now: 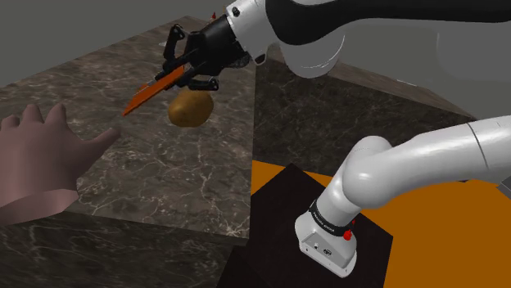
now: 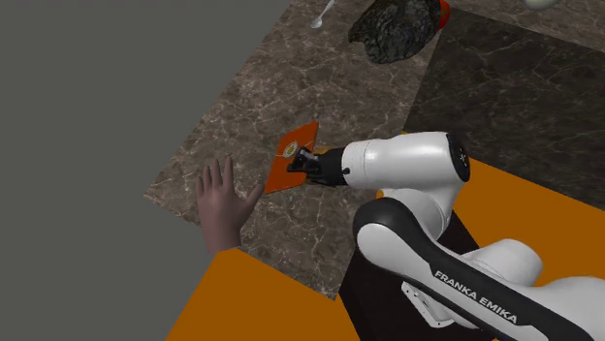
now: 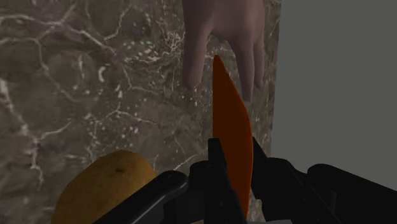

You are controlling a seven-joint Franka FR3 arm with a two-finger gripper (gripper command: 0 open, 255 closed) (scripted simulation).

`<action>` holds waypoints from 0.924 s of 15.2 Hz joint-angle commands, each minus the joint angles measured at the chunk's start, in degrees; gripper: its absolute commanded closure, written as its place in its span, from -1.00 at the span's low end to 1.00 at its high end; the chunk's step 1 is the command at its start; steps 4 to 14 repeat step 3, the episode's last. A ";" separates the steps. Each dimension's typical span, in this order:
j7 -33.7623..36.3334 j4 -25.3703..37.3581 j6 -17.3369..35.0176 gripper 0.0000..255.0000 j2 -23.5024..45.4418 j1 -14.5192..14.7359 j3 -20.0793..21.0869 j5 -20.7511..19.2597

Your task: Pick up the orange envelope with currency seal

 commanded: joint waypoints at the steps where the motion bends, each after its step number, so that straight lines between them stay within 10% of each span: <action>1: 1.12 1.07 -1.57 1.00 -0.59 -0.65 -0.22 -1.21; 14: 1.20 1.15 -1.69 1.00 -0.64 -0.70 -0.23 -1.29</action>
